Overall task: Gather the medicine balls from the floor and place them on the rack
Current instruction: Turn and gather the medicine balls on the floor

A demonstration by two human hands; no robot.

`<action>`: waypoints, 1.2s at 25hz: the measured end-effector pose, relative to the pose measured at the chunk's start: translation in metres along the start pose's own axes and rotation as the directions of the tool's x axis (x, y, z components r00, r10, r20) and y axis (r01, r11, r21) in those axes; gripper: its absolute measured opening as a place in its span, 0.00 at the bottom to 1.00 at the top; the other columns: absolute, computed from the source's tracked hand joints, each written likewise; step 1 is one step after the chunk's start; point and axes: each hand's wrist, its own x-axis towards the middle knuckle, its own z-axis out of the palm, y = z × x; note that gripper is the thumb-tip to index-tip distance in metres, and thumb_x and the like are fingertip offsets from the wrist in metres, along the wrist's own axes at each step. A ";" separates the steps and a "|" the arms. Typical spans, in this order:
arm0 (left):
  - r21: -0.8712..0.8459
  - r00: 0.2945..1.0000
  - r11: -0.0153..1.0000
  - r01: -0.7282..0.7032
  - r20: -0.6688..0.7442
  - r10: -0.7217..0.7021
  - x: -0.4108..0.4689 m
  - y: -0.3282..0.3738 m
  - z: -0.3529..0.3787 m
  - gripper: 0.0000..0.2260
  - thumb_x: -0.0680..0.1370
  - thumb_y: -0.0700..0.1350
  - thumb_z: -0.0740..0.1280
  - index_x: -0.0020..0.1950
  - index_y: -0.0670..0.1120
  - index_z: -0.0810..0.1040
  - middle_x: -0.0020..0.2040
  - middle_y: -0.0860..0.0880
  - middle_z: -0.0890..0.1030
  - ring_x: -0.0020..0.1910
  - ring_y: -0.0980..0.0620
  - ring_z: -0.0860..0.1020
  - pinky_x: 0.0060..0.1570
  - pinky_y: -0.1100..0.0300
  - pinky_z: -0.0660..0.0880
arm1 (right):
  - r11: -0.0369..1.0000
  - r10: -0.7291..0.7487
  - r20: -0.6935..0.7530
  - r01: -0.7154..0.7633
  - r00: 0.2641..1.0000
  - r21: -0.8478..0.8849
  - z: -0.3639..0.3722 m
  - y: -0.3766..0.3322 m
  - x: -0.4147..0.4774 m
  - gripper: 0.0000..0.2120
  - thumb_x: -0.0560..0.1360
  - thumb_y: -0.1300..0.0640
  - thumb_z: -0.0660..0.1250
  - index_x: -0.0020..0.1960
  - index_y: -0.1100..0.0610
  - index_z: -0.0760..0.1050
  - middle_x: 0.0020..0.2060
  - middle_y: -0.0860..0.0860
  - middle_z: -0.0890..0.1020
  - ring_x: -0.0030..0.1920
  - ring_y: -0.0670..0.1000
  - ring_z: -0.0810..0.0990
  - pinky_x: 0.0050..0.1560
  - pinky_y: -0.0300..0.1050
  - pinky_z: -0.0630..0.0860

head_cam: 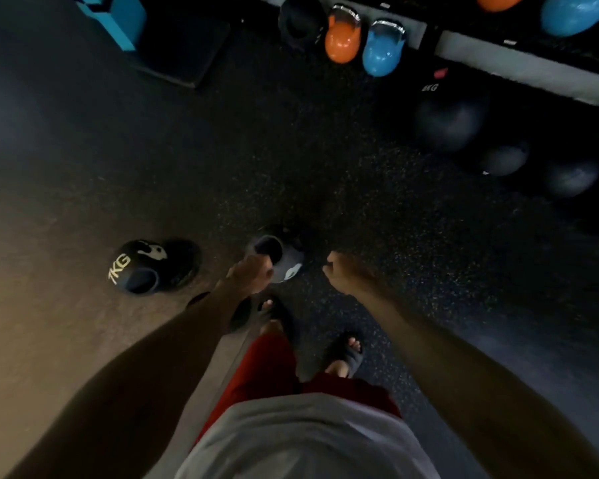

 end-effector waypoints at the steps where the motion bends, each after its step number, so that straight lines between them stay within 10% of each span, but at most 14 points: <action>1: 0.021 1.000 1.000 0.000 0.010 0.000 0.000 -0.013 0.004 0.21 0.82 0.55 0.55 0.62 0.42 0.78 0.60 0.40 0.80 0.58 0.39 0.79 0.59 0.49 0.75 | 1.000 -0.005 0.016 0.005 1.000 -0.003 0.013 -0.012 0.003 0.24 0.84 0.49 0.56 0.75 0.60 0.65 0.71 0.62 0.71 0.69 0.62 0.71 0.67 0.55 0.71; 17: -0.153 0.963 0.988 -0.037 0.258 0.076 0.192 -0.226 0.098 0.15 0.82 0.47 0.63 0.64 0.40 0.76 0.61 0.39 0.79 0.62 0.40 0.77 0.60 0.50 0.73 | 0.938 0.324 0.058 -0.328 0.944 0.111 0.232 -0.102 0.194 0.20 0.80 0.47 0.57 0.68 0.56 0.70 0.64 0.61 0.76 0.63 0.64 0.75 0.62 0.56 0.74; 30: -0.362 0.976 0.928 0.084 0.219 -0.003 0.385 -0.279 0.241 0.42 0.79 0.48 0.69 0.81 0.49 0.42 0.80 0.40 0.54 0.78 0.41 0.59 0.75 0.48 0.61 | 0.882 0.407 -0.067 -0.374 0.911 0.286 0.406 -0.081 0.365 0.58 0.74 0.47 0.73 0.78 0.64 0.30 0.75 0.69 0.33 0.79 0.65 0.42 0.79 0.57 0.52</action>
